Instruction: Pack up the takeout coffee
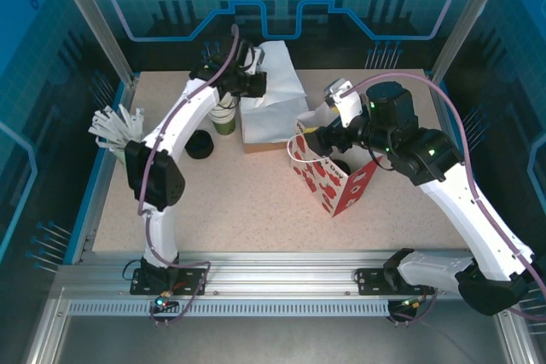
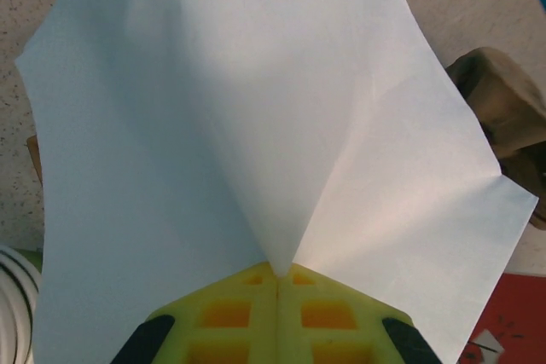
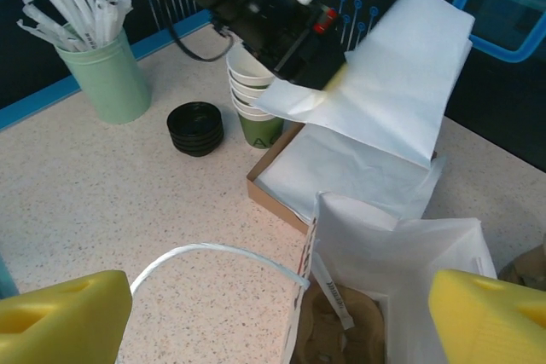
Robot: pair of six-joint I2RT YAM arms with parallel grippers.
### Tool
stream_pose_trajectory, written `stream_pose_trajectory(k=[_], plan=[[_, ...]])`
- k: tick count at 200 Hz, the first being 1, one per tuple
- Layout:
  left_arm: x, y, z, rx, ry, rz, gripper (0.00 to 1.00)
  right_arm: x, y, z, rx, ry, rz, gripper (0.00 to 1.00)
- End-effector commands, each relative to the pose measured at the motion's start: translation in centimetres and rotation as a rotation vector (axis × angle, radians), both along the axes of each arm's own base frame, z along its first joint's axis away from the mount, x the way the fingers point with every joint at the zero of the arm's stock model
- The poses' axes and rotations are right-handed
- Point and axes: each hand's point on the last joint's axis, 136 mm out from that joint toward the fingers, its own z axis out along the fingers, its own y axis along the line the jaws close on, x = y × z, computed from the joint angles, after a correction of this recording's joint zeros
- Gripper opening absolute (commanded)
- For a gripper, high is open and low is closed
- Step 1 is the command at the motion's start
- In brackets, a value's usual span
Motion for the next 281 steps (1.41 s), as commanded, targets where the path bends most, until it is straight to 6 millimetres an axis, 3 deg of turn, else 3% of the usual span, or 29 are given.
stream_pose_trajectory(k=[1,23,40,82,122,143,164,185,206,219,250,281], plan=[[-1.5,-0.2,8.1,-0.189,-0.168,0.021,0.00,1.2,-1.2,2.7,0.081,-0.028,-0.084,0.92],[-4.3,-0.3,13.2,-0.363,-0.279,0.015,0.00,1.8,-1.1,4.6,0.228,0.001,-0.071,0.92],[-6.6,-0.6,15.6,-0.478,-0.333,-0.001,0.00,2.7,-0.3,5.4,0.308,0.040,-0.051,0.92],[-11.0,-2.9,16.6,-0.566,-0.372,-0.061,0.00,6.4,-0.7,6.9,0.512,0.126,-0.129,0.94],[-13.1,-5.0,16.3,-0.589,-0.376,-0.103,0.00,7.3,0.4,6.9,0.684,0.205,-0.083,0.93],[-13.9,-6.1,15.9,-0.612,-0.360,-0.128,0.00,8.4,-0.6,5.2,0.680,0.233,-0.182,0.83],[-14.5,-7.1,15.6,-0.631,-0.346,-0.153,0.00,8.9,-1.4,3.8,0.668,0.235,-0.235,0.49],[-15.1,-8.1,15.3,-0.663,-0.322,-0.183,0.00,8.3,-1.7,4.1,0.651,0.204,-0.211,0.28],[-16.1,-9.3,15.0,-0.698,-0.289,-0.229,0.00,6.4,-2.9,5.4,0.589,0.119,-0.208,0.08],[-17.1,-10.3,14.8,-0.725,-0.268,-0.273,0.00,4.7,-3.9,6.1,0.520,0.057,-0.203,0.04],[-19.7,-13.7,14.0,-0.753,-0.185,-0.390,0.14,0.4,-6.4,6.0,0.323,-0.014,-0.202,0.00],[-21.6,-16.7,12.1,-0.746,-0.080,-0.479,0.27,-1.3,-8.4,4.6,0.172,-0.006,-0.232,0.00]])
